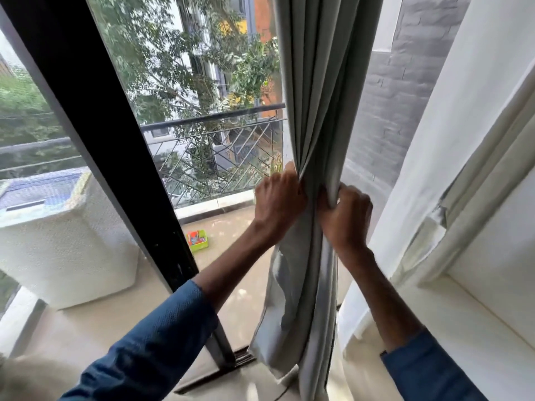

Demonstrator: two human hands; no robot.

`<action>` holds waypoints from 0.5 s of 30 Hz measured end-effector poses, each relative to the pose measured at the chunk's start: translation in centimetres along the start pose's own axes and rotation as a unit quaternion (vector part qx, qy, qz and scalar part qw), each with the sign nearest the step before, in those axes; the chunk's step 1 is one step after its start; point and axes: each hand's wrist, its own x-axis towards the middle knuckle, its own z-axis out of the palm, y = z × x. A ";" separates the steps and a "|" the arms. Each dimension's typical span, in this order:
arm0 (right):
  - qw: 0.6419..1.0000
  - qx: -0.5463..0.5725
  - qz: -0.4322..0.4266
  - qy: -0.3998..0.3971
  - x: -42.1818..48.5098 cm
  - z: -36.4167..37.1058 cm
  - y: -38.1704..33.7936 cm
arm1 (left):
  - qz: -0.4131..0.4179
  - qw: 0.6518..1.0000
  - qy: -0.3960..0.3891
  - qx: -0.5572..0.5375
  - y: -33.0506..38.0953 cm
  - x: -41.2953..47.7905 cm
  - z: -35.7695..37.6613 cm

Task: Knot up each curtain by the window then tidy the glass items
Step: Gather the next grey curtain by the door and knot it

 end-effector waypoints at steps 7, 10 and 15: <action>0.997 0.022 -0.022 -0.071 -3.7 1.3 -1.4 | 0.016 0.998 -0.060 0.012 -0.5 -0.8 2.0; 0.995 0.018 -0.030 -0.090 -4.0 1.1 -1.3 | 0.007 0.996 -0.077 -0.046 -0.5 -0.5 2.2; 0.988 0.026 -0.060 -0.140 -4.5 0.7 -1.2 | -0.009 0.979 -0.114 -0.170 -0.6 -0.9 1.9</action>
